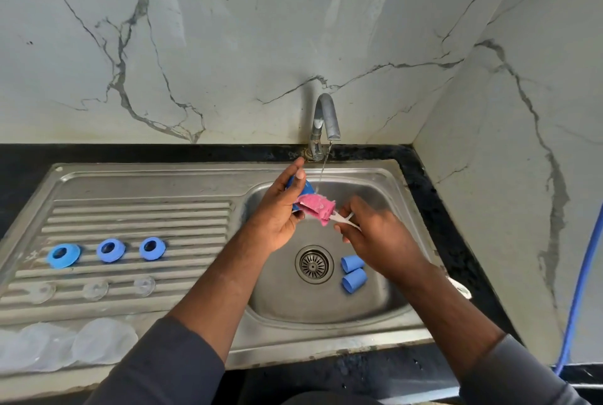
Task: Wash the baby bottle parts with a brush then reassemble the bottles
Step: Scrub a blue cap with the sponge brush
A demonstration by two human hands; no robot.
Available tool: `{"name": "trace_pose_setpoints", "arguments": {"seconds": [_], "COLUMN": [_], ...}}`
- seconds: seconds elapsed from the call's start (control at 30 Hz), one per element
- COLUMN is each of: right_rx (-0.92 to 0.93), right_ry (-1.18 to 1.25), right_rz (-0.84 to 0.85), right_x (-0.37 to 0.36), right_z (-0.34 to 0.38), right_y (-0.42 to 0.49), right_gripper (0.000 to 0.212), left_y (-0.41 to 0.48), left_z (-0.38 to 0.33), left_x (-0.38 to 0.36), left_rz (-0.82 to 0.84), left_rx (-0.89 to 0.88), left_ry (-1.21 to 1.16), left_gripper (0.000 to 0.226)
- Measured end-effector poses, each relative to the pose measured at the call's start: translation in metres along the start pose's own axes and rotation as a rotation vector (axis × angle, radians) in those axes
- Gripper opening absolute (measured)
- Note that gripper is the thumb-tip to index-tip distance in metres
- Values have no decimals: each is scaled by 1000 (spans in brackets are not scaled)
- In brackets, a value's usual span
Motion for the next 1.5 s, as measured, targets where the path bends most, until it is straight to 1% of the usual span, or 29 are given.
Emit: {"name": "trace_pose_setpoints", "arguments": {"seconds": [0.07, 0.17, 0.23, 0.3, 0.33, 0.43, 0.47, 0.5, 0.53, 0.57, 0.6, 0.63, 0.67, 0.73, 0.77, 0.83, 0.9, 0.93, 1.0, 1.03, 1.07, 1.1, 1.17, 1.2, 1.27, 1.33, 1.37, 1.47, 1.5], "right_rx": [-3, -78, -108, -120, -127, -134, -139, -146, -145, -135, -121, -109, -102, -78, -67, -110, -186, -212, -229, -243, -273, -309, -331, -309, -267, -259, -256, -262, -288], "right_ry": [-33, 43, 124, 181, 200, 218, 218, 221, 219, 217, 215, 213, 205, 145, 105, 92, 130, 141, 133, 137, 158, 198, 241, 234, 257, 341, 395, 490, 513], "right_rz": [-19, -14, 9, 35, 50, 76, 73, 64, 51, 40, 28, 18, 15, -17, -33, -27, 18, 41, 61, 57, 53, 51, 48, 44, 45, 82, 105, 161, 171], "right_x": [2, -1, -6, -10, -10, -13, -13, -12, -10, -9, -8, -7, -6, -5, -5, -6, -7, -7, -8, -7, -5, -2, 3, 4, 9, 7, 7, 3, 2], "right_z": [1, -5, -8, -6, -5, -1, 1, 1, 1, 0, -1, -4, -6, -11, -14, -21, -32, -35, -37, -38, -40, -41, -42, -43, -45, -49, -51, -58, -60], "right_y": [-1, 1, 4, 6, 6, 7, 7, 6, 6, 5, 5, 5, 4, 4, 5, 7, 8, 7, 6, 6, 6, 5, 6, 7, 8, 8, 7, 8, 9], "right_gripper": [13, 21, 25, 26, 25, 21, 15, 16, 22, 25, 23, 17, 11, 9, 10, 18, 27, 32, 34, 29, 20, 17, 32, 35, 26, 12, 9, 17, 19], "left_y": [1, 0, -3, -6, -7, -7, -5, -4, -4, -2, -2, -1, -1, 2, 3, 6, 8, 7, 5, 4, 4, 6, 10, 10, 9, 9, 10, 13, 13], "left_z": [-3, -5, -1, 1, 0, -3, -2, 1, 5, 10, 14, 16, 17, 14, 12, 12, 17, 17, 13, 12, 12, 14, 18, 19, 21, 22, 22, 19, 17], "left_x": [4, 5, 4, 0, -3, -8, -7, -6, -5, 0, 4, 7, 8, 7, 6, 4, 0, -5, -15, -21, -26, -30, -32, -31, -34, -36, -37, -38, -38], "left_rz": [31, 42, 41, 44, 43, 2, -25, -45, -62, -73, -67, -45, -20, 4, 17, 58, 88, 97, 103, 102, 92, 79, 48, 32, 22, 45, 66, 138, 161], "left_rx": [9, 26, 94, 150, 151, 121, 117, 128, 161, 200, 233, 258, 267, 229, 208, 178, 176, 161, 109, 86, 64, 46, 54, 61, 71, 72, 68, 54, 49], "left_ry": [-128, -270, -329, -344, -342, -335, -297, -233, -116, 33, 181, 260, 256, 100, 23, -77, -166, -183, -165, -143, -130, -137, -155, -123, -13, 1, -54, -288, -347], "left_gripper": [51, 49, 40, 29, 25, 32, 31, 31, 33, 40, 50, 56, 55, 43, 35, 22, 34, 35, 23, 20, 20, 24, 35, 37, 39, 42, 44, 55, 54]}}
Point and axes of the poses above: each hand's wrist, its own y-axis towards the middle knuckle, its own x-axis out of the back of the hand, z = x × y, the point moved 7 cm from there along y, towards the middle knuckle, and after that the axes turned 10 degrees about -z, right-handed, at the moved point
